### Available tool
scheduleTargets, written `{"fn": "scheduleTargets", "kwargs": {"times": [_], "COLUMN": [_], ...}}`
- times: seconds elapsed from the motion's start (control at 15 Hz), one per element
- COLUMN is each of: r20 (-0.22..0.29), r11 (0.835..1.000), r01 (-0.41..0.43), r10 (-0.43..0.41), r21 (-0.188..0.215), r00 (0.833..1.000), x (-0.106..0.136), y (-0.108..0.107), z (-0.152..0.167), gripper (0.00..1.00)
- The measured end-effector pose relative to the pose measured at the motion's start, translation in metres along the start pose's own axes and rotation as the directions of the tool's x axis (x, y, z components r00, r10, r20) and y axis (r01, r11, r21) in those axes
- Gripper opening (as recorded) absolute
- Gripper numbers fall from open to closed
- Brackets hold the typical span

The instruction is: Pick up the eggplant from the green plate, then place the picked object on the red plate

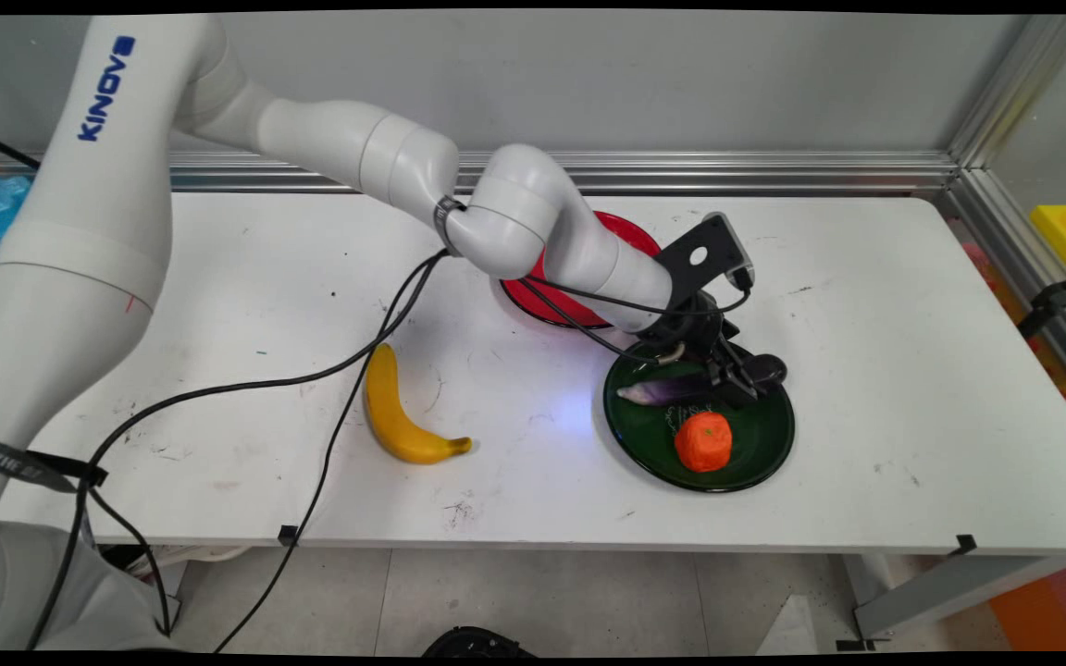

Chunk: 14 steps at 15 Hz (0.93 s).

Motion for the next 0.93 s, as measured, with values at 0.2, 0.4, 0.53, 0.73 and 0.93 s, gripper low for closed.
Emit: {"fn": "scheduleTargets", "kwargs": {"times": [0.2, 0.4, 0.53, 0.73, 0.93], "r20": [0.002, 0.002, 0.0, -0.008, -0.024], "r11": [1.0, 1.0, 1.0, 1.0, 1.0], "r01": [0.001, 0.001, 0.001, 0.001, -0.005], "r10": [-0.001, -0.001, -0.001, -0.001, 0.004], "r21": [-0.002, -0.01, -0.015, -0.024, -0.031], "r00": [1.0, 1.0, 1.0, 1.0, 1.0], "x": [-0.001, -0.002, -0.002, 0.001, 0.007], "y": [0.001, 0.004, 0.005, 0.007, 0.005], "z": [0.005, 0.008, 0.008, 0.005, -0.003], "gripper": [0.0, 0.0, 0.0, 0.0, 0.0]}}
